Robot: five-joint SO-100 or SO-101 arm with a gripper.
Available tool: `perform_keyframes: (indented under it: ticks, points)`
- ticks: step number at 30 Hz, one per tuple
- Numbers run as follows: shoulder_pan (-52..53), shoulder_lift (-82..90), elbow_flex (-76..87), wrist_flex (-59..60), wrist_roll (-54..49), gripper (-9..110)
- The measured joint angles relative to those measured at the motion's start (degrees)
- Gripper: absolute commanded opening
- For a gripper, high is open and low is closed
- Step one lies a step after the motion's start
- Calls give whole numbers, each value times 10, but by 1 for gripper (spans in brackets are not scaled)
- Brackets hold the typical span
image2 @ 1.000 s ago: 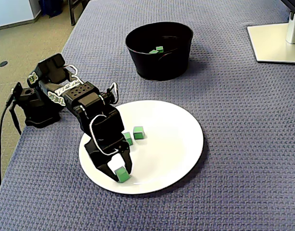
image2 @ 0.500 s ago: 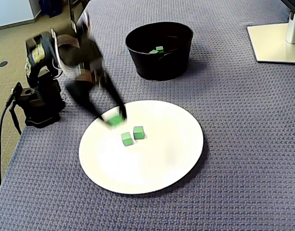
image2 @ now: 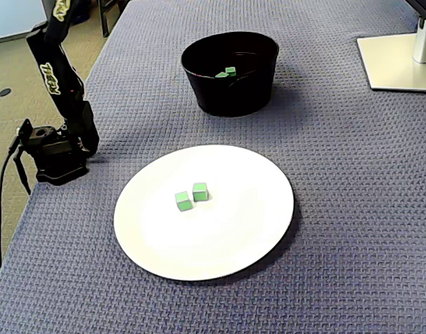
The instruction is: Pick up the items on the white plate and put them in the black container.
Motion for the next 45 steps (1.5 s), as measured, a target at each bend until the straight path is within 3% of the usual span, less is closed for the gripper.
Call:
perform_keyframes:
  ticks: [9,20,25,29,37,45]
  points:
    - [-118,-10,272,-136,71,0]
    - [-149,-55,382,-233,78,0]
    - [-149,-57,390,-237,81,26]
    - [-149,-57,394,-236,81,35]
    - [-120,-56,292,-95,120,34]
    - [64,-54,133,141,226,34]
